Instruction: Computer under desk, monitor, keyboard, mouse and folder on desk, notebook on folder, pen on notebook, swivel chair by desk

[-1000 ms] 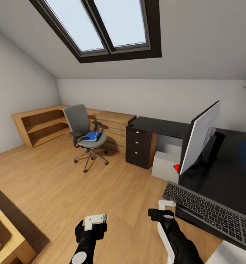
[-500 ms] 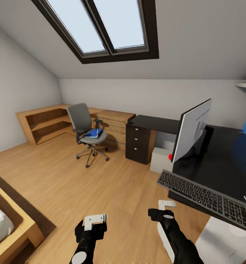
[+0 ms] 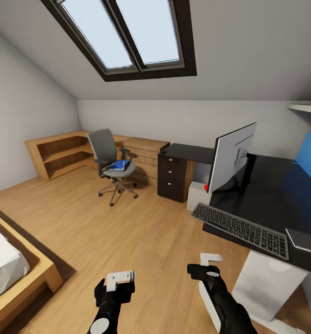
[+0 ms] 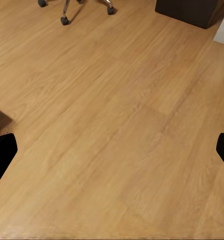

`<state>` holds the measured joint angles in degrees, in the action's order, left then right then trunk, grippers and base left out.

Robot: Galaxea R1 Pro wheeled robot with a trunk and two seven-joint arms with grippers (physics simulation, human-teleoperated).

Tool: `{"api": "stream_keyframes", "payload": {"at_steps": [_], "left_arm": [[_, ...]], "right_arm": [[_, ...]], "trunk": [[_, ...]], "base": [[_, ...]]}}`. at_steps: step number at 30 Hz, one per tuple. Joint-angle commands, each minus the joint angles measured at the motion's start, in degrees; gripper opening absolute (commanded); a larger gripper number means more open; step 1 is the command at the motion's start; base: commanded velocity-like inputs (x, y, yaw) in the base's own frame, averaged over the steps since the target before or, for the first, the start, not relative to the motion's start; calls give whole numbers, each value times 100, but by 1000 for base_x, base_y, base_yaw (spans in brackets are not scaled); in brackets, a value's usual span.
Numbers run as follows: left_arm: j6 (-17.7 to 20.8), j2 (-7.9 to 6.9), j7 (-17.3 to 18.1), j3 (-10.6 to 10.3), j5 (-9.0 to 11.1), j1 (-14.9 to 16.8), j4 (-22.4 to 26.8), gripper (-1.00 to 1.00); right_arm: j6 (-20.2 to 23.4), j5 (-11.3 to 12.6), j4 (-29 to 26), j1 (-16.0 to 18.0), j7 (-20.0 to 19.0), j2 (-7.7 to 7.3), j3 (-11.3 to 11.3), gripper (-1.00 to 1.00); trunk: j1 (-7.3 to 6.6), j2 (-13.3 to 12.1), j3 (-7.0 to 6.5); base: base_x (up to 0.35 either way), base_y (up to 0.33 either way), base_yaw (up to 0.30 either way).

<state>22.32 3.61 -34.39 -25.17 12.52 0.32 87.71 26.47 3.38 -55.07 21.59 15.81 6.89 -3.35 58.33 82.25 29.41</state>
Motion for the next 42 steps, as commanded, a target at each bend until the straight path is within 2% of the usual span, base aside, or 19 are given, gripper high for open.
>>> {"api": "stream_keyframes", "payload": {"at_steps": [1,5,15,16,20,22,24,30,31,42], "left_arm": [[18,-1,-41,-5,41,3,9,100],[17,-1,-46,13,40,3,9,100],[11,-1,-57,20,37,3,8,100],[10,-1,-58,16,39,3,9,100],[10,-1,-62,15,40,3,9,100],[10,-1,-65,16,35,3,8,100],[8,-1,-67,15,33,3,7,100],[8,-1,-71,10,37,4,4,100],[9,-1,-78,9,34,4,2,100],[9,-1,-93,18,40,3,-30,100]], "right_arm": [[23,35,-8,3,45,-3,-16,100],[-35,26,-103,3,62,-9,-10,100],[-90,3,-940,3,91,-56,38,100],[-96,2,-1149,3,91,-234,163,100],[-97,9,-1235,3,88,-326,364,100],[-123,4,-1319,1,82,-378,647,100],[-242,-2,-1359,2,81,-403,784,100],[-841,-8,-1466,1,113,-573,954,100],[-932,-5,-1474,2,138,-664,1033,100],[-979,9,-1462,26,159,-831,1326,100]], "trunk": [[-3,4,6],[-3,4,6],[-3,4,6],[-3,4,6],[-3,4,6],[-3,4,6],[-3,4,6],[-3,4,6],[-3,4,6],[-3,4,6]], "base": [[-290,-172,0],[-265,-197,0],[-74,-59,0],[-4,-3,0],[-2,-2,0],[26,-1,0],[130,0,0],[261,-22,0],[297,-148,0],[269,-207,0]]}}
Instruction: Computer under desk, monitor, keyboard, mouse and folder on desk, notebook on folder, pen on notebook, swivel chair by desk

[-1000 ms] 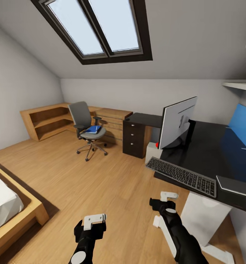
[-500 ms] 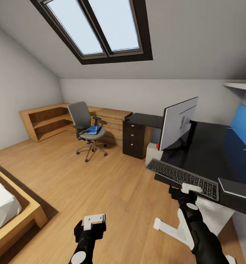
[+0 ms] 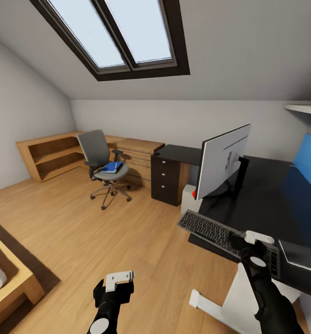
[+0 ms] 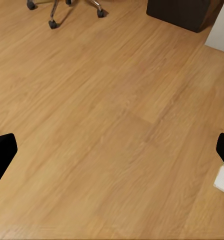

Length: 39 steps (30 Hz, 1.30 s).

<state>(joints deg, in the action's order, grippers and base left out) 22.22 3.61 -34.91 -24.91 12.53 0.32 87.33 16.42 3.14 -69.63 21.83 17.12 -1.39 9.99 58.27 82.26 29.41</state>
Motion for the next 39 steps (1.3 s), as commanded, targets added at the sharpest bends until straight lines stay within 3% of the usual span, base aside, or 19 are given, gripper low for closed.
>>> {"api": "stream_keyframes", "payload": {"at_steps": [1,3,7,12,13,17,21,22,37,39], "left_arm": [[19,1,-42,-3,43,3,-25,100],[19,4,-42,-2,45,3,-69,100],[19,7,-42,-4,45,3,-144,100],[15,8,-42,5,41,3,-169,100],[13,8,-42,8,41,3,-173,100],[11,8,-41,17,40,3,-178,100],[10,8,-36,15,34,3,-180,100],[10,9,-36,12,35,3,-181,100],[1,6,-41,-5,41,3,-141,100],[1,6,-40,-5,45,3,-88,100]], "right_arm": [[29,32,20,30,33,-21,31,100],[30,31,93,114,51,-44,58,100],[29,35,545,686,172,-238,92,100],[-49,57,1616,1503,239,-565,108,100],[-152,69,2144,1858,249,-695,126,100],[-681,89,3418,2614,260,-937,206,100],[-1259,92,4291,2958,264,-1025,244,100],[-1567,97,4807,3082,265,-1062,275,100],[-1597,94,5561,3125,275,-1093,362,100],[-1532,141,5583,3126,277,-1153,363,100]], "trunk": [[2,3,6],[2,3,6],[2,3,6],[2,3,6],[2,3,6],[2,3,6],[2,3,6],[2,3,6],[2,3,6],[2,3,6]], "base": [[171,-159,0],[123,-114,0],[52,-48,0],[19,-18,0],[8,-7,0],[51,-4,0],[214,-1,0],[154,0,0],[155,-36,0],[71,-14,0]]}}
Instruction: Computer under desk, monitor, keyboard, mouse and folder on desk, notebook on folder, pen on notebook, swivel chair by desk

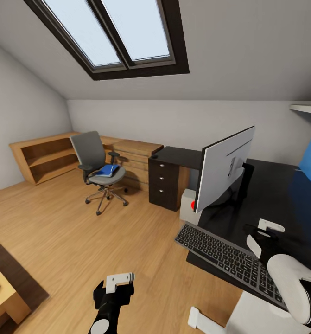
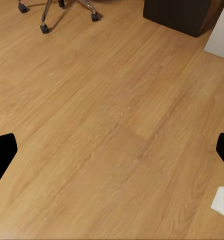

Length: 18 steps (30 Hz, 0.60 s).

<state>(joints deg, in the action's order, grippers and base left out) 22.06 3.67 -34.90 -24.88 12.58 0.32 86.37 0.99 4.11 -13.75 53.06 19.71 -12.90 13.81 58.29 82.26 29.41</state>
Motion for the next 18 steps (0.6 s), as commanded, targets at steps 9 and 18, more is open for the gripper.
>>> {"api": "stream_keyframes", "payload": {"at_steps": [9,18], "left_arm": [[17,-7,-34,-7,40,3,61,100],[17,-7,-34,-3,42,3,100,100]], "right_arm": [[298,407,13,2,17,-134,-19,100],[703,437,-2,2,16,-134,-19,100]], "trunk": [[1,3,5],[1,3,5]], "base": [[143,-138,0],[30,-30,0]]}}
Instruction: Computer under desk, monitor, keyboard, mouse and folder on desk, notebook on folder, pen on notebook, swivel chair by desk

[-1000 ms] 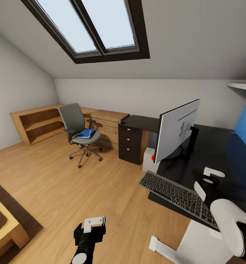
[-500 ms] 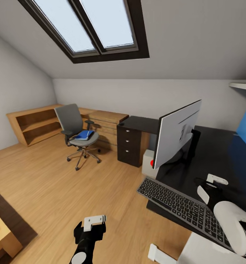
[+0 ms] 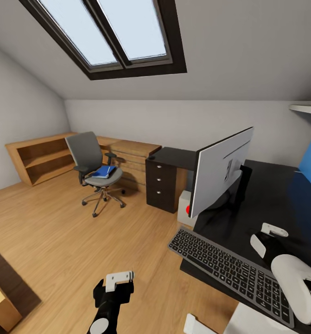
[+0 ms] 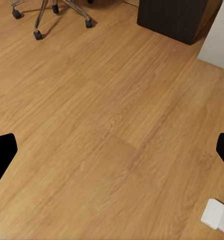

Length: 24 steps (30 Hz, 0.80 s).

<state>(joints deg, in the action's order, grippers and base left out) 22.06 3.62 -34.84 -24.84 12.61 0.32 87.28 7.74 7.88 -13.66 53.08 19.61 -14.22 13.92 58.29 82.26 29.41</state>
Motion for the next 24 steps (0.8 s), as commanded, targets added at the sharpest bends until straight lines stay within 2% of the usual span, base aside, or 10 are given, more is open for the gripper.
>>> {"api": "stream_keyframes", "payload": {"at_steps": [1,11,12,15,24], "left_arm": [[18,-1,-41,-7,40,3,22,100],[18,2,-37,-6,42,3,136,100],[23,6,-33,-10,47,3,278,100],[25,12,-49,-11,48,3,354,100],[26,16,-241,-12,49,3,388,100]], "right_arm": [[43,60,-12,1,26,-2,-30,100],[170,70,-8,1,26,-2,-30,100],[441,72,-16,1,26,-2,-30,100],[665,73,-33,1,26,-2,-30,100],[785,66,-48,1,34,-8,-30,100]], "trunk": [[0,3,5],[0,3,5],[0,3,5],[0,3,5],[198,364,167]], "base": [[8,-8,0],[3,-3,0],[0,0,0],[0,0,0],[0,0,0]]}}
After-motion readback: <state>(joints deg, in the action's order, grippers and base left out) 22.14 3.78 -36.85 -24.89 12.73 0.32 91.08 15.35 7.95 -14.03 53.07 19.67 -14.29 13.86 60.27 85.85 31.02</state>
